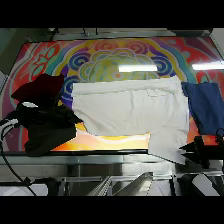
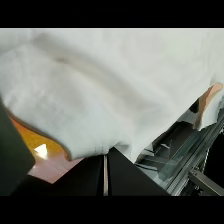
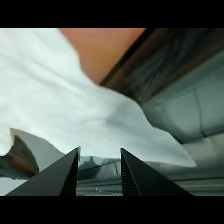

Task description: Fold the shirts.

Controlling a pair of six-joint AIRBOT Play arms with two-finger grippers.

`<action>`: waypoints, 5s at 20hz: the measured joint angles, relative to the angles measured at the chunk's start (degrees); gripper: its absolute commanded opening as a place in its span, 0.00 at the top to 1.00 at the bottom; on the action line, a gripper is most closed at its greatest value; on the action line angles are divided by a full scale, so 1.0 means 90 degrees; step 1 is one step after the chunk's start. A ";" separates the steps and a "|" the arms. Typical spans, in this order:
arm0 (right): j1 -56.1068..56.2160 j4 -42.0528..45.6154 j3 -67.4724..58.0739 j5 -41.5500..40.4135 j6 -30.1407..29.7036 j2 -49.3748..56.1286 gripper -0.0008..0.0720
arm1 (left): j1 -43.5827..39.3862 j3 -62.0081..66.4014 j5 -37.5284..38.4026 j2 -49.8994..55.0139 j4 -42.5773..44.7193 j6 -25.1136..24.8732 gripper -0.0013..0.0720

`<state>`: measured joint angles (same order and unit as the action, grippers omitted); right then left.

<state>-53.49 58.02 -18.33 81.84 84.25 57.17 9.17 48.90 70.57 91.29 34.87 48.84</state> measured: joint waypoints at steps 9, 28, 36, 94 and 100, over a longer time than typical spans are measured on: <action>0.0007 0.0561 -0.0063 0.0425 0.0355 -0.0104 0.57 | 0.0000 0.0000 0.0027 0.0000 0.0002 -0.0104 0.96; 0.0920 0.1010 -0.0032 0.0182 0.0984 -0.0119 0.57 | 0.0000 0.0000 0.0146 -0.0002 -0.0005 -0.0168 0.96; 0.1243 0.0957 0.0005 -0.0257 0.1047 0.0102 0.58 | 0.0000 0.0000 0.0153 -0.0002 -0.0007 -0.0168 0.96; 0.0401 -0.2193 -0.2931 -0.0794 -0.2664 0.3849 0.74 | 0.0000 0.0000 0.0646 -0.0005 0.0000 -0.0158 0.96; 0.0459 -0.2283 -0.3002 -0.0607 -0.2771 0.3927 0.97 | 0.0000 0.0000 0.0930 -0.0005 0.0000 -0.0153 0.96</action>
<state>-49.36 37.47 -45.34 76.38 59.31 92.51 9.17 48.90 78.94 91.24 34.87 47.46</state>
